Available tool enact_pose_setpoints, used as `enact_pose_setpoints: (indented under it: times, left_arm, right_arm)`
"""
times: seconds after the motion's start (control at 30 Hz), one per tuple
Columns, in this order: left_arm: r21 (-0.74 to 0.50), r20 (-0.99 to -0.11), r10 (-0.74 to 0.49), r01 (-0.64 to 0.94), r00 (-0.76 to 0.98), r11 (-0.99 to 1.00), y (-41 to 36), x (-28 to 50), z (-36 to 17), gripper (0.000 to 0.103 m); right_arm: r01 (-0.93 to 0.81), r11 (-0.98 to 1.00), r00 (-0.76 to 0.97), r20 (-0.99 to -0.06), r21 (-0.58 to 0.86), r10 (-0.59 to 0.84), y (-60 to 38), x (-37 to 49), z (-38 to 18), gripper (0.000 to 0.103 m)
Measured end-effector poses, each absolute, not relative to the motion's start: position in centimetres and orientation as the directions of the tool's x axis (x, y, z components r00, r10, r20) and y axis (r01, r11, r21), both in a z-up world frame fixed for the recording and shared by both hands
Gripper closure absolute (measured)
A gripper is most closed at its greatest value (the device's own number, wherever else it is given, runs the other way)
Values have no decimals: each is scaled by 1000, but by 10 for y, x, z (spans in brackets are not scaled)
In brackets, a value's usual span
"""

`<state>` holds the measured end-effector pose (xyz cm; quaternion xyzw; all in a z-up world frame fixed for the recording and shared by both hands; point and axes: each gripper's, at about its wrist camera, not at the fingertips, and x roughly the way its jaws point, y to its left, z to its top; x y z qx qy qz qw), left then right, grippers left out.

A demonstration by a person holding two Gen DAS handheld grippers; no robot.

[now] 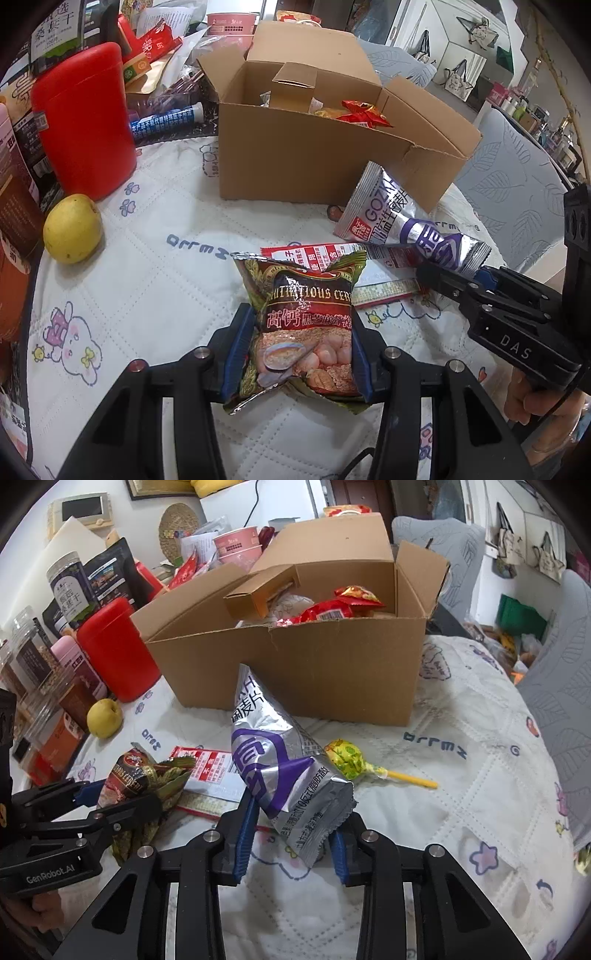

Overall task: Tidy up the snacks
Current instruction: 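Grasp the Nutritious Cereal bag with the left tool while the right tool grasps the silver-purple bag, then lift both bags and carry them toward the cardboard box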

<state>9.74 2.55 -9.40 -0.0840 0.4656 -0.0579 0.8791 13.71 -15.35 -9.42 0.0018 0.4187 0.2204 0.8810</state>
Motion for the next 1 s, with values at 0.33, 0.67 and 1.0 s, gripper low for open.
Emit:
enact_pose_setpoints:
  times: [0.33, 0.67, 1.0]
  left_arm:
    - [-233, -810, -235, 73, 537, 970, 18, 64, -89, 55]
    - [-247, -825, -290, 153, 486, 957, 1, 34, -89, 55]
    - [-230, -840, -283, 167, 462, 959, -5, 33, -98, 54]
  right_arm:
    - [-352, 917, 572, -732, 188, 370, -176, 87, -84, 70]
    - [-309, 926, 562, -744, 216, 361, -192, 32, -88, 70]
    - [-298, 922, 534, -757, 248, 377, -194, 23, -99, 49]
